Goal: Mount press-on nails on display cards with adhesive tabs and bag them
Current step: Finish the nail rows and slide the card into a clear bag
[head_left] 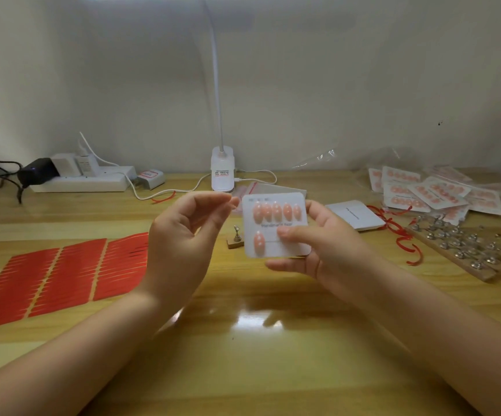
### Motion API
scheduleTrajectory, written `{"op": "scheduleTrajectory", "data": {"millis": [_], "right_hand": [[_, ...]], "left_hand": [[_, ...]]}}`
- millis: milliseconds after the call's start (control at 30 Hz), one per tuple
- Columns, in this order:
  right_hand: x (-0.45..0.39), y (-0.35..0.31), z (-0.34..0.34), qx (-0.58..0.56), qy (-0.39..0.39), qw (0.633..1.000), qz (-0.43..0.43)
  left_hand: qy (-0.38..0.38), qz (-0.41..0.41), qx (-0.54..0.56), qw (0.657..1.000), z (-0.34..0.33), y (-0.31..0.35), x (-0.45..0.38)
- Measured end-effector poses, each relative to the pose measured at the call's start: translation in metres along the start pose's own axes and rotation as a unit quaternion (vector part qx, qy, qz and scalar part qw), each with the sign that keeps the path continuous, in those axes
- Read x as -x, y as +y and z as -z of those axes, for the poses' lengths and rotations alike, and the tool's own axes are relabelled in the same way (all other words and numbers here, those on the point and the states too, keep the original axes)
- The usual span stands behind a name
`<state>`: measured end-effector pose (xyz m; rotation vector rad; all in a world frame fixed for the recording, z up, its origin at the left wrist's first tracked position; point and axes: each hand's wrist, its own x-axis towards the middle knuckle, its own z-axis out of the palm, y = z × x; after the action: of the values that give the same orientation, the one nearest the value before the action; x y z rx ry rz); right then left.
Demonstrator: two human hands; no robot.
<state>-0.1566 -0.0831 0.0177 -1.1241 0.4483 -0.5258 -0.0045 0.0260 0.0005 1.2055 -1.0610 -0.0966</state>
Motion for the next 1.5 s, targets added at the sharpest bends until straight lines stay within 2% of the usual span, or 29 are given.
{"op": "scheduleTrajectory", "data": {"millis": [167, 267, 367, 567, 733, 900, 1067, 1400, 1467, 1500], "right_hand": [[0.001, -0.012, -0.003, -0.058, 0.026, 0.998, 0.022], [0.006, -0.017, -0.009, -0.072, 0.021, 0.997, 0.025], [0.013, -0.02, -0.015, -0.041, 0.012, 0.999, 0.03], [0.02, -0.02, -0.022, 0.0, 0.006, 0.999, 0.047], [0.022, -0.019, -0.025, 0.011, 0.006, 0.998, 0.057], [0.023, -0.019, -0.027, 0.017, 0.002, 0.998, 0.056], [0.023, -0.02, -0.029, -0.017, -0.003, 0.999, 0.047], [0.02, -0.018, -0.026, -0.009, 0.015, 0.999, 0.039], [0.019, -0.017, -0.025, -0.009, 0.019, 0.999, 0.038], [0.019, -0.018, -0.025, -0.012, 0.021, 0.999, 0.038]], "left_hand": [[-0.011, -0.06, -0.054, 0.997, 0.001, 0.008, -0.002], [-0.012, -0.131, -0.125, 0.983, 0.0, 0.014, -0.002], [-0.01, -0.2, -0.192, 0.961, -0.001, 0.017, -0.002], [-0.006, -0.25, -0.223, 0.942, -0.001, 0.018, 0.0], [-0.039, -0.313, -0.261, 0.912, 0.0, 0.017, 0.001], [-0.062, -0.331, -0.272, 0.901, 0.0, 0.017, 0.001], [-0.054, -0.373, -0.288, 0.88, -0.001, 0.013, 0.0], [-0.051, -0.456, -0.412, 0.787, 0.005, 0.009, 0.0], [-0.055, -0.443, -0.414, 0.794, 0.004, 0.009, 0.001], [-0.055, -0.422, -0.397, 0.813, 0.003, 0.008, 0.002]]}}
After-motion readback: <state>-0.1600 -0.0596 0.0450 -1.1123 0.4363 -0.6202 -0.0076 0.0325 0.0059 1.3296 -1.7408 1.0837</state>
